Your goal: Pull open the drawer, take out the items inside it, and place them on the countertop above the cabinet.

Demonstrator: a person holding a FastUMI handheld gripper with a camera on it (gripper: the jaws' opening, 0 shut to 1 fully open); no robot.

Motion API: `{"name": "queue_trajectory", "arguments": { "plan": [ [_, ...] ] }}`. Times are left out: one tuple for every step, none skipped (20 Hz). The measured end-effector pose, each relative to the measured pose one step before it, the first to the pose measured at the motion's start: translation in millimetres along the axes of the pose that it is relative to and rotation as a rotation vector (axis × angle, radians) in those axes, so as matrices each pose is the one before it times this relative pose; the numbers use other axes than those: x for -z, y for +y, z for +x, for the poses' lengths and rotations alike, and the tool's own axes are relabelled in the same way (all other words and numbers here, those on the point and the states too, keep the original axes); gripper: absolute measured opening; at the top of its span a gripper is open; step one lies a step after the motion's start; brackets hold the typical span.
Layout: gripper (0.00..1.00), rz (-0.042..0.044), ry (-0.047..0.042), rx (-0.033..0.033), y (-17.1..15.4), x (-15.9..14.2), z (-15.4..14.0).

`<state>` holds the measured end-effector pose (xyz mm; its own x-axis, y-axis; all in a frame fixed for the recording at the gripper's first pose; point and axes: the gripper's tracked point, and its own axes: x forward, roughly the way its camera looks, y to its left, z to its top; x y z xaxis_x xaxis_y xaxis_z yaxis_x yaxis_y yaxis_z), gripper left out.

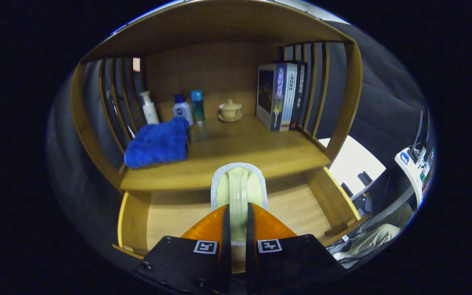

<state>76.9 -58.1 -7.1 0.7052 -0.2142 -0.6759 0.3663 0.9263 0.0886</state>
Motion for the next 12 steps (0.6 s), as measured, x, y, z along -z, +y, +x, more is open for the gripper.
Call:
{"name": "queue_trajectory", "arguments": {
  "plan": [
    [0.22,0.01132,-0.02589,-0.00671,1.47,-17.02,-1.92],
    [0.22,0.00057,-0.02796,0.00064,-0.21,-16.39,1.20],
    [0.22,-0.00593,-0.01244,0.00877,-2.64,-13.97,2.98],
    [0.22,-0.00531,-0.00094,0.00551,-1.08,-9.76,4.87],
    [0.22,-0.00145,-0.00069,-0.00355,1.68,-10.45,7.24],
    [0.22,0.00257,0.00010,-0.01588,4.58,-9.15,10.27],
    [0.22,-0.00027,0.00793,-0.00913,2.08,-5.81,14.09],
    [0.22,-0.00376,0.01705,0.00331,1.20,-4.88,12.25],
    [0.22,-0.00934,0.02308,0.00924,-1.41,-2.08,14.26],
    [0.22,-0.01572,0.02375,0.00267,0.54,-0.38,13.67],
    [0.22,-0.01656,0.02118,-0.00137,1.28,-0.52,15.35],
    [0.22,-0.00828,0.01425,-0.00786,3.01,-1.19,13.07]
  ]
}}
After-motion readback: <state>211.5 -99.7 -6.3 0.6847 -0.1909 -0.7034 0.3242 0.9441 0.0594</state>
